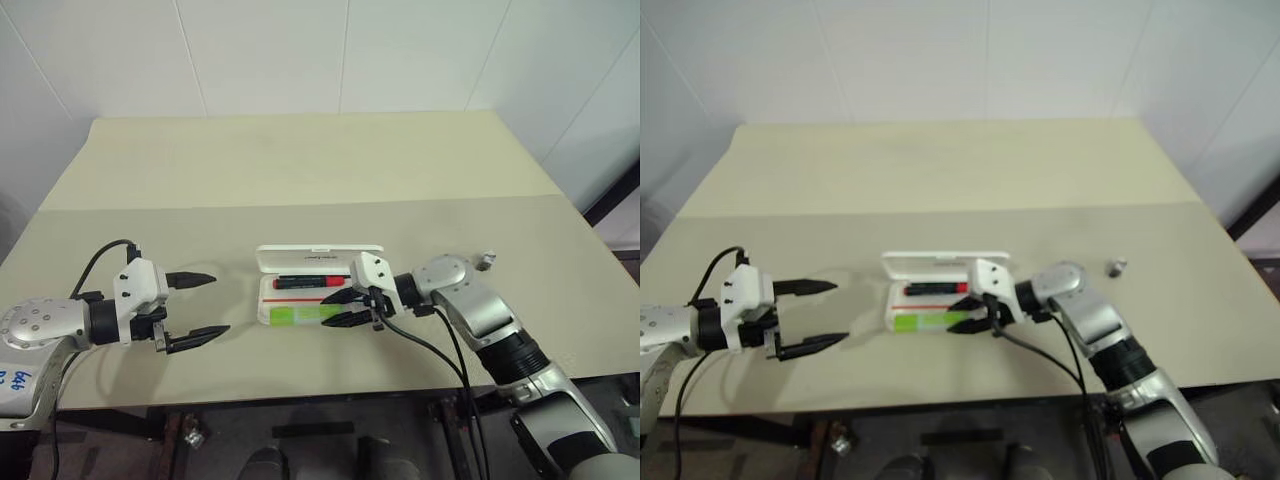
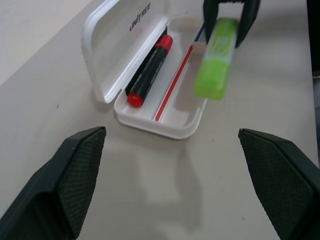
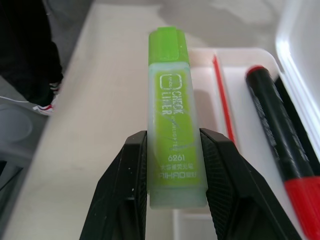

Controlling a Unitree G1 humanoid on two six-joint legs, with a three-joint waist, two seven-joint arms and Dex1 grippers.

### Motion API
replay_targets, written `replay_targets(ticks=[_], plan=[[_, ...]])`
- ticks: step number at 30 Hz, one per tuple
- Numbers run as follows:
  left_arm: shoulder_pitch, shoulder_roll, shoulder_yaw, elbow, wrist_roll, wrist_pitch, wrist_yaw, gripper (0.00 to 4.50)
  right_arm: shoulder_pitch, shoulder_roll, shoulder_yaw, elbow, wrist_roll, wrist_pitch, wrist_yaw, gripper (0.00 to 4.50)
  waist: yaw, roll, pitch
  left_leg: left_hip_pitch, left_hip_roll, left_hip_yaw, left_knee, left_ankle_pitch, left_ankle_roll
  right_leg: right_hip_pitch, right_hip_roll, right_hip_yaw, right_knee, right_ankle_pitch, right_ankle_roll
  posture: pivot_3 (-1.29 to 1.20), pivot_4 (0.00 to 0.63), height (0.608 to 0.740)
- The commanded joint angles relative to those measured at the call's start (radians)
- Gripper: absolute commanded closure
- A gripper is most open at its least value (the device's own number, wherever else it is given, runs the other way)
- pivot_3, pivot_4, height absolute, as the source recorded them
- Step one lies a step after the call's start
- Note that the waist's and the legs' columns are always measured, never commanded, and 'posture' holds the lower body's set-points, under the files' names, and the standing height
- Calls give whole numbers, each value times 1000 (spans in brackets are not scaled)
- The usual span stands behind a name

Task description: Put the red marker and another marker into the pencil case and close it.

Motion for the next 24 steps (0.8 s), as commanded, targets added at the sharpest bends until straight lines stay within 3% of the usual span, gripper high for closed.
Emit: replay_targets(ticks=[1, 20, 24], plan=[[-3, 0, 7, -26, -8, -3, 7, 0, -35, 22, -1, 28, -18, -26, -17, 3038, 0, 0, 0, 0, 0, 0, 0, 0, 0, 0, 0, 0, 0, 0, 0, 0, 150, 740], [-7, -5, -1, -27, -9, -5, 19, 0, -53, 84, -3, 122, -53, -72, -17, 3038, -4, 0, 0, 0, 0, 0, 0, 0, 0, 0, 0, 0, 0, 0, 0, 0, 150, 740], [-11, -7, -3, -23, -8, -8, 20, 0, -67, 64, -12, 140, -52, -92, 13, 1984, -6, 0, 0, 0, 0, 0, 0, 0, 0, 0, 0, 0, 0, 0, 0, 0, 150, 740]])
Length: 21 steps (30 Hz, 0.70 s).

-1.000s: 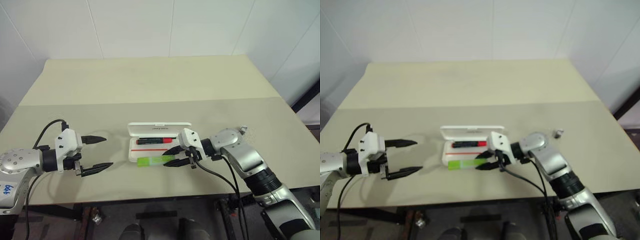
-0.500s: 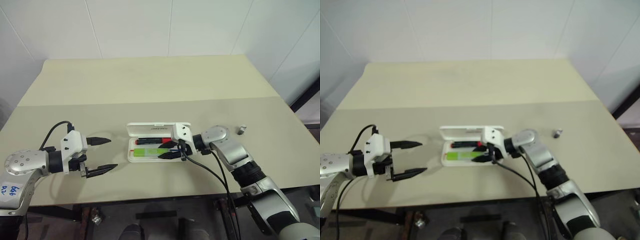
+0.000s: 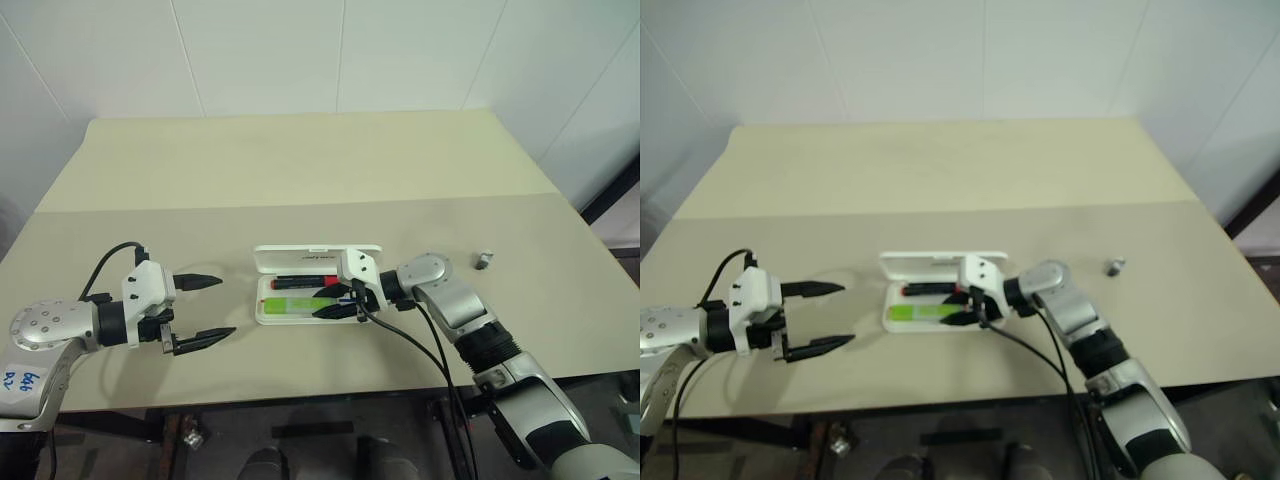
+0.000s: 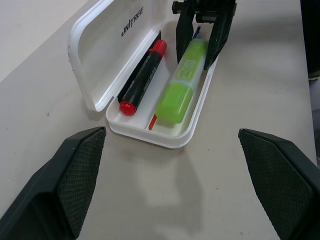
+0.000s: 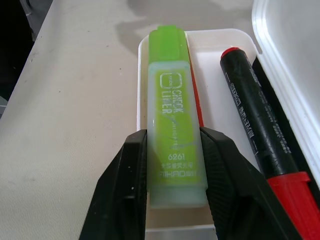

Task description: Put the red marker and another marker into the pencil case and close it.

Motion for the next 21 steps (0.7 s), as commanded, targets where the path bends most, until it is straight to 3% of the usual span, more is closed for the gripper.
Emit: replay_targets(ticks=[1, 5, 6, 12, 21], plan=[[-10, -2, 10, -18, -8, -9, 5, 0, -25, -14, -19, -4, 9, -30, 25, 1633, -2, 0, 0, 0, 0, 0, 0, 0, 0, 0, 0, 0, 0, 0, 0, 0, 150, 740], [-19, -5, 5, -6, -5, -15, 3, 0, -58, 0, -44, 17, 13, -43, 0, 186, -8, 0, 0, 0, 0, 0, 0, 0, 0, 0, 0, 0, 0, 0, 0, 0, 150, 740], [-22, -6, 3, -5, -4, -15, 3, 0, -60, 1, -46, 13, 18, -41, 2, 47, -10, 0, 0, 0, 0, 0, 0, 0, 0, 0, 0, 0, 0, 0, 0, 0, 150, 740], [-46, -18, -18, 7, -1, -17, 0, 0, 0, -28, -90, -177, 127, 67, 31, 47, -15, 0, 0, 0, 0, 0, 0, 0, 0, 0, 0, 0, 0, 0, 0, 0, 150, 740], [-106, -38, -75, 25, -4, -9, -11, 0, 234, -184, -154, -463, 222, 231, -8, 47, -11, 0, 0, 0, 0, 0, -1, 0, 0, 0, 0, 0, -1, 0, 0, 0, 150, 740]])
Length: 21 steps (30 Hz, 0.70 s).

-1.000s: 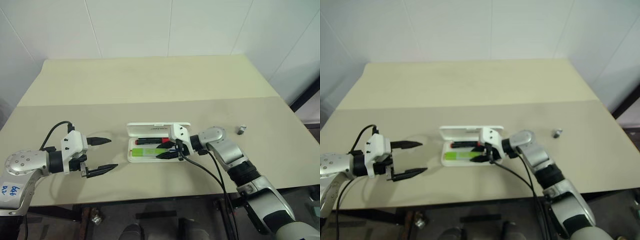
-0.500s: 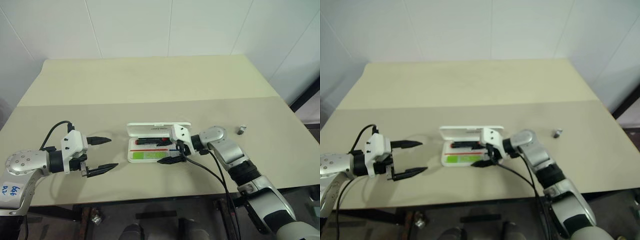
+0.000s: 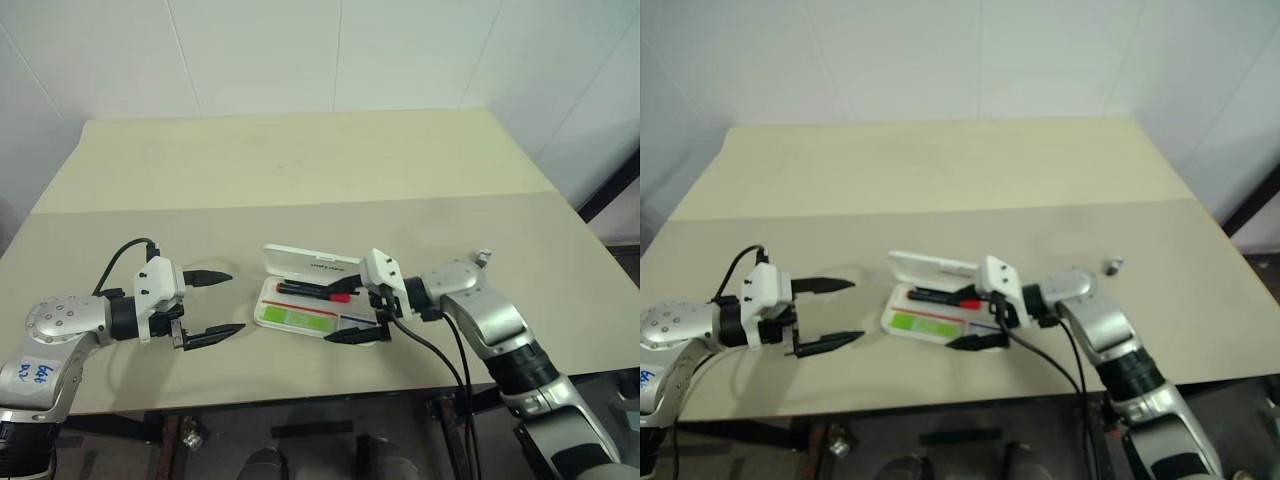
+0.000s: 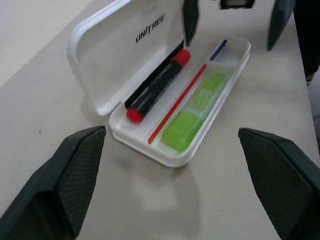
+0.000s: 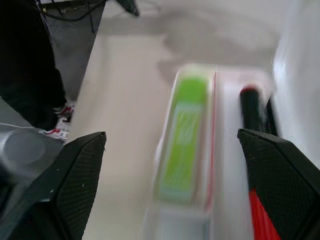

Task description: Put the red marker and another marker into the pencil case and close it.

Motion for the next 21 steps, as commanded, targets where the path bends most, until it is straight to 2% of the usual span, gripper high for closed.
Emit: replay_targets(ticks=[1, 11, 21], plan=[[-38, -7, -16, -3, -4, -7, -9, 0, 60, -41, -59, -100, 41, 38, -36, 47, 0, 0, 0, 0, 0, 0, 0, 0, 0, 0, 0, 0, 0, 0, 0, 0, 150, 740], [-113, -20, -66, 41, 0, -9, -39, 0, 174, -76, -119, -190, 74, 70, -145, 47, -2, 0, 0, 1, 1, 0, 1, 1, -1, 0, 1, 0, 0, 0, 0, 0, 150, 740], [-168, -47, -98, 25, -16, 16, -46, 0, 349, -152, -315, -307, 163, 184, -275, 47, 26, -1, 0, 0, 0, 0, 1, 0, -1, 1, 1, 0, -2, 0, 0, 0, 150, 740]])
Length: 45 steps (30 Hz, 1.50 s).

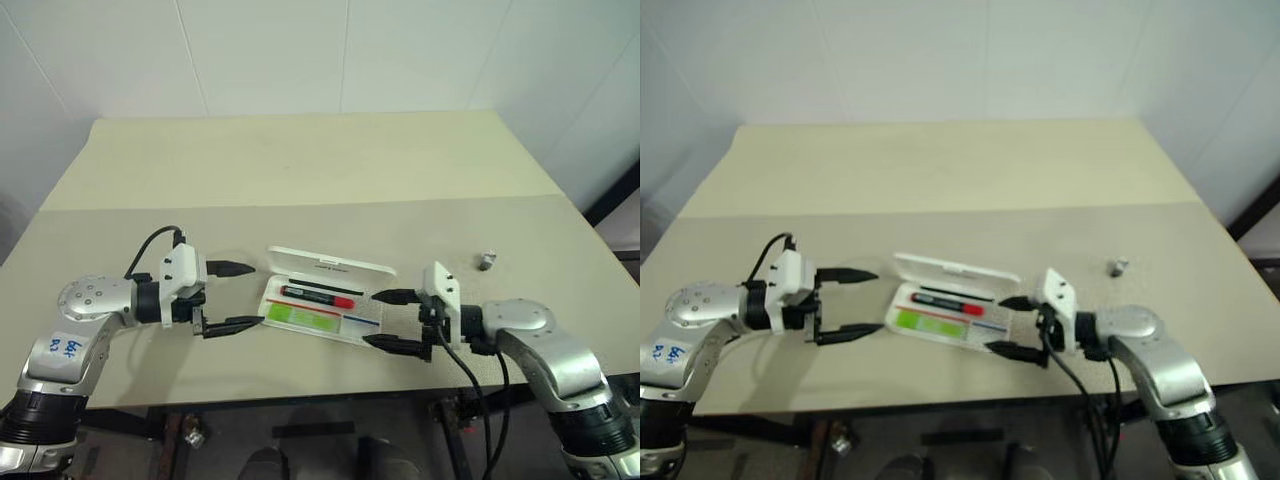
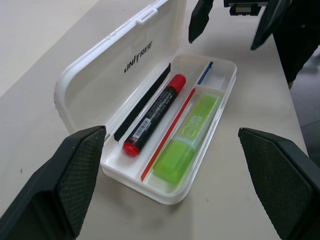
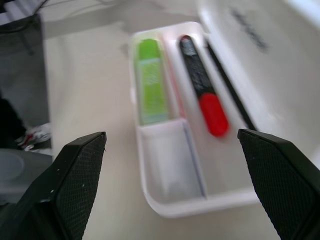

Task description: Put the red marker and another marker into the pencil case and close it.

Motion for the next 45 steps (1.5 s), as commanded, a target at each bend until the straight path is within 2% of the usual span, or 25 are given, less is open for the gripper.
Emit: replay_targets(ticks=[1, 6, 11, 18, 24, 38, 41, 45], plan=[[-37, -11, -6, -22, -17, 8, -5, 0, 53, -27, -88, -56, 37, 21, -45, 47, 2, 0, 0, 0, 0, 0, 0, 0, 0, 0, 0, 0, -1, 0, 0, 0, 150, 740], [-82, -39, -15, -32, -37, 37, 0, 0, 133, -12, -214, -40, 51, 17, -142, 47, 8, 0, 0, 0, 0, 0, 1, 0, 0, 0, 0, 0, 0, 0, 0, 0, 150, 740], [-135, -58, -25, -63, -66, 96, 10, 0, 77, 70, -302, 101, -20, -80, -346, 47, 1, 0, 0, 1, 0, 0, 4, 1, 0, 1, 0, 0, 1, 1, -1, 0, 150, 740], [-237, -93, -18, -78, -90, 165, 54, 0, -53, 133, -328, 310, -130, -154, -594, 47, -5, 0, 0, 1, 0, 0, 4, 1, 1, 1, 0, 1, 1, 1, -1, 0, 150, 740], [-295, -107, 2, -85, -94, 188, 102, 0, -99, 190, -294, 357, -173, -161, -702, 47, -6, 0, 0, 0, 0, 0, 3, 1, 1, 1, 0, 1, 4, 2, -1, 0, 150, 740], [-352, -112, 12, -57, -99, 187, 132, 0, -204, 258, -324, 535, -221, -186, -909, 47, -8, 0, 0, 0, 0, 0, 3, 1, 1, 1, 1, 1, 3, 2, 0, 0, 150, 740], [-364, -113, 10, -48, -97, 186, 127, 0, -224, 274, -343, 557, -202, -176, -943, 674, -7, 0, 0, 0, 0, 0, 3, 1, 1, 1, 1, 1, 3, 2, 0, 0, 150, 740], [-370, -111, 11, -44, -95, 184, 121, 0, -237, 294, -355, 549, -179, -166, -950, 2098, -8, 0, 0, -1, 0, 0, 3, 1, 1, 1, 1, 1, 3, 2, 0, 0, 150, 740]])
